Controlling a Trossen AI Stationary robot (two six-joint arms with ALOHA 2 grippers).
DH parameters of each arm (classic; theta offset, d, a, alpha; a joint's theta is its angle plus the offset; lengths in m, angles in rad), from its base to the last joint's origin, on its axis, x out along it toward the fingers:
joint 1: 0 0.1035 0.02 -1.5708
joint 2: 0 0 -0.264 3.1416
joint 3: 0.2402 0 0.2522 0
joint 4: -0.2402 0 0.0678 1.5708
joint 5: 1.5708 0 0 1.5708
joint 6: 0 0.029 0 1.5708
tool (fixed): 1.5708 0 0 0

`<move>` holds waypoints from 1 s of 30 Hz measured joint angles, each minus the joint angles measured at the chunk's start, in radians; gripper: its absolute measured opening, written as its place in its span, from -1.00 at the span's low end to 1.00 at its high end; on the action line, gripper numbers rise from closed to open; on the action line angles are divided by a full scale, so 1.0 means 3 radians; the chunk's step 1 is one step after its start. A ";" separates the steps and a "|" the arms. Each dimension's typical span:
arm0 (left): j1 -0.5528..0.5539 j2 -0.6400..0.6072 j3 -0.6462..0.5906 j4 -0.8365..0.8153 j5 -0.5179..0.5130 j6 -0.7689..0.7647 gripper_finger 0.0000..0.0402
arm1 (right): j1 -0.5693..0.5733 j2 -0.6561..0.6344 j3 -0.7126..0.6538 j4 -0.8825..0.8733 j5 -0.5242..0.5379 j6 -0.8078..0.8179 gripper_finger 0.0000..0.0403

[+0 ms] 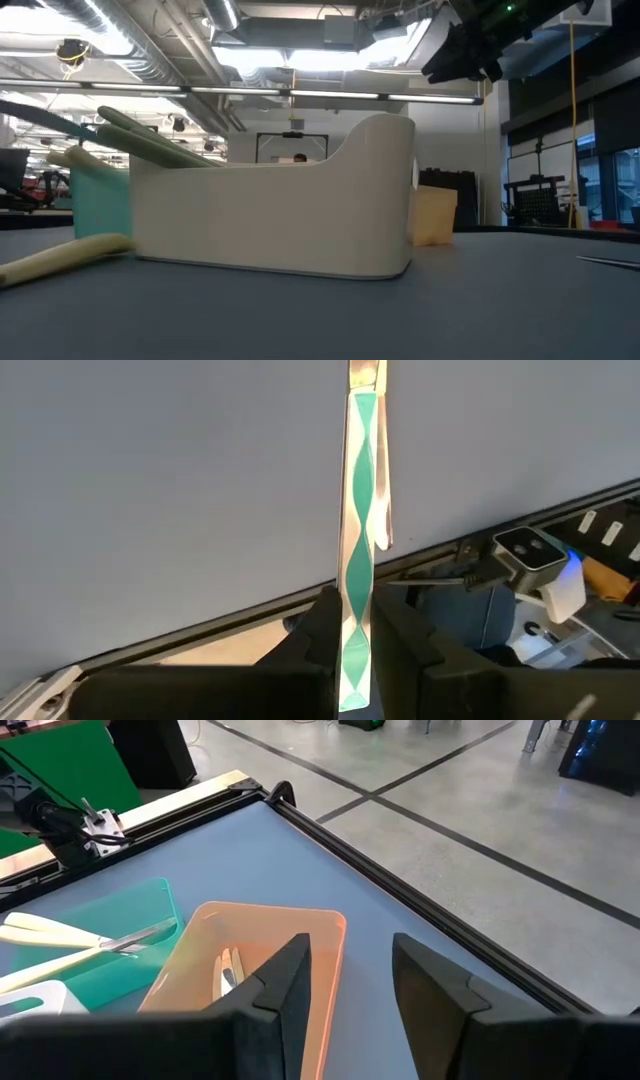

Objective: Sort silverware by color (type)
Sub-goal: Put the blue table knife into the orange bin

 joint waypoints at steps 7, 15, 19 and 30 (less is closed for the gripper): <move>-0.0026 -0.0173 0.0000 -0.0163 -0.0029 0.0001 -0.86 | 0.0000 0.0000 0.0000 -0.0048 0.0000 0.0000 -0.36; -0.0074 -0.0568 0.0000 -0.0515 -0.0604 0.0103 -0.86 | 0.0000 0.0000 0.0000 -0.0044 0.0000 0.0001 -0.36; -0.0013 -0.0721 0.0001 -0.0730 -0.1290 0.0261 -0.85 | 0.0000 0.0000 0.0000 -0.0045 -0.0055 0.0002 -0.36; 0.0709 -0.0745 0.0001 -0.0732 -0.1955 0.1437 -0.85 | 0.0000 0.0000 0.0000 0.0081 -0.0859 0.0002 -0.36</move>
